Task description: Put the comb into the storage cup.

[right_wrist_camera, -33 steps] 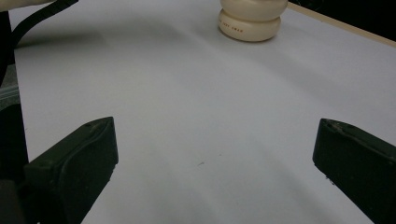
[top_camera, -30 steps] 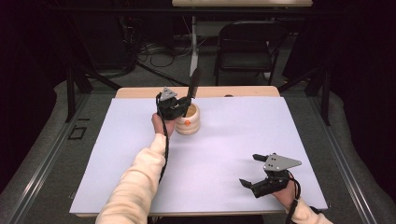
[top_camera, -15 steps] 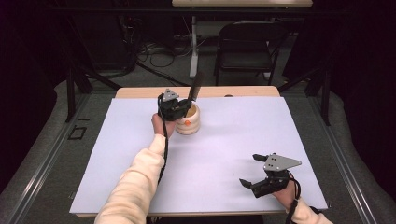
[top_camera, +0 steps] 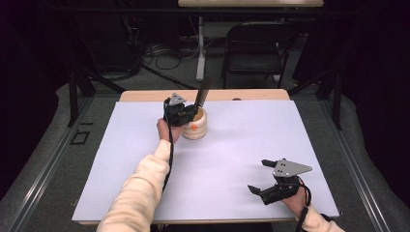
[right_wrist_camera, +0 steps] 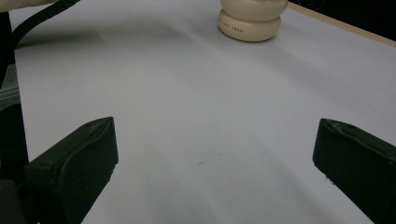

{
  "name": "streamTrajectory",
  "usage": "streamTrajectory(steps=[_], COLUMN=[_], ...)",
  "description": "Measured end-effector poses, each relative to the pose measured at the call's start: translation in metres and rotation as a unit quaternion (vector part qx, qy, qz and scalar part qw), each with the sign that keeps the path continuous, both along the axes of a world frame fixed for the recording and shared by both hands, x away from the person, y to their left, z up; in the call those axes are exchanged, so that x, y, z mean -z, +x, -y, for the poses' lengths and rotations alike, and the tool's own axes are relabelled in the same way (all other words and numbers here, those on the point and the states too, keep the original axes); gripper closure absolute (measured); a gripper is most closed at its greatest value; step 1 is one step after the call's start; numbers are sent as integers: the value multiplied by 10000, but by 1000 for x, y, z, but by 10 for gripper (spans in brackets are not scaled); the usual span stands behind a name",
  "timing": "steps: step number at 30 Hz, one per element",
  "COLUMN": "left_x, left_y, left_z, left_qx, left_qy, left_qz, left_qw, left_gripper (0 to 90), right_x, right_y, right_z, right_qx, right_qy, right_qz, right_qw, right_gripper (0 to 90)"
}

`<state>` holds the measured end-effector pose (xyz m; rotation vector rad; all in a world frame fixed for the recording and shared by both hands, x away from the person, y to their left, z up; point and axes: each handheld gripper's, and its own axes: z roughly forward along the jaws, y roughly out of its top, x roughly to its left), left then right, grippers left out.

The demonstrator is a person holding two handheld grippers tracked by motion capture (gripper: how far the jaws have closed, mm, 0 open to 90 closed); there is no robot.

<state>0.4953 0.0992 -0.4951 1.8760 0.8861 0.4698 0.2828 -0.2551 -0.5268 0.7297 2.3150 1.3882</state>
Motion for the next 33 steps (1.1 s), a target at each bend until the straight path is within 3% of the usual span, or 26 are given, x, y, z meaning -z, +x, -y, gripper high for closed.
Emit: streamTrajectory(steps=[6, 14, 23, 33], left_x=[-1, -2, -8, -18], left_y=[0, 0, -5, -10], left_z=[3, 1, -3, -8], left_qx=[54, 191, 333, 367], left_qy=[169, 182, 103, 195], left_qz=[-56, -150, -149, -159], left_qw=[9998, 9995, 9993, 9990], left_gripper=[719, 700, 468, 272], right_x=[0, 0, 0, 0], right_y=[0, 0, -1, 0], right_z=[0, 0, 0, 0], right_qx=[-4, 2, 9, 8], right_qy=[8, 13, 12, 9], right_qz=[6, -4, -4, 0], right_qw=[10000, 10000, 10000, 10000], right_gripper=[0, 0, 0, 0])
